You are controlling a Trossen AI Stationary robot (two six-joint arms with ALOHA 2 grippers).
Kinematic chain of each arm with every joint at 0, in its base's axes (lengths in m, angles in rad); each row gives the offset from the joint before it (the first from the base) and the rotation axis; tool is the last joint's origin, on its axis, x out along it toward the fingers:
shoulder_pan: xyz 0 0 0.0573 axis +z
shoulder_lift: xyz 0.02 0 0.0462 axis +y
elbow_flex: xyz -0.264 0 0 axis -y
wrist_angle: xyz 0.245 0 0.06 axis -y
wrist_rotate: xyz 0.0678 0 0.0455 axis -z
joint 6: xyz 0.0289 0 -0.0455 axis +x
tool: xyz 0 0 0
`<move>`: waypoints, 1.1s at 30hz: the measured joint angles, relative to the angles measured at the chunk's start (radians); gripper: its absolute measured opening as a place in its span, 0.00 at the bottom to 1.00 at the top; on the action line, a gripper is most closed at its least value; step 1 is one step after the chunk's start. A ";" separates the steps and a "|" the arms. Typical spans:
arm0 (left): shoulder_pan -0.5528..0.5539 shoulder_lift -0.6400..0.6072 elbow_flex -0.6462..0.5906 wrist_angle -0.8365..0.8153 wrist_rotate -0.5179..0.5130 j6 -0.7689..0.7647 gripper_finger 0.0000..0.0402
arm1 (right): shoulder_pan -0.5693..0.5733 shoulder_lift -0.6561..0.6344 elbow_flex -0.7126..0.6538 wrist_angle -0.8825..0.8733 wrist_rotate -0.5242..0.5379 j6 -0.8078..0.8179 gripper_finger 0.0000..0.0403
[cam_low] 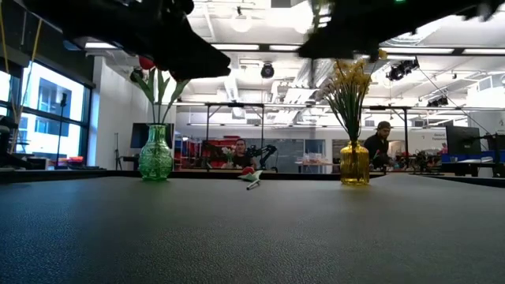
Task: Sort flowers into vase by color
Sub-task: Put the white flowers into the yellow flower vase
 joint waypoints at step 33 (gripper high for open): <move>-0.080 0.167 -0.001 0.236 0.000 -0.027 0.45 | -0.542 -0.408 -0.225 0.056 -0.016 -0.279 0.00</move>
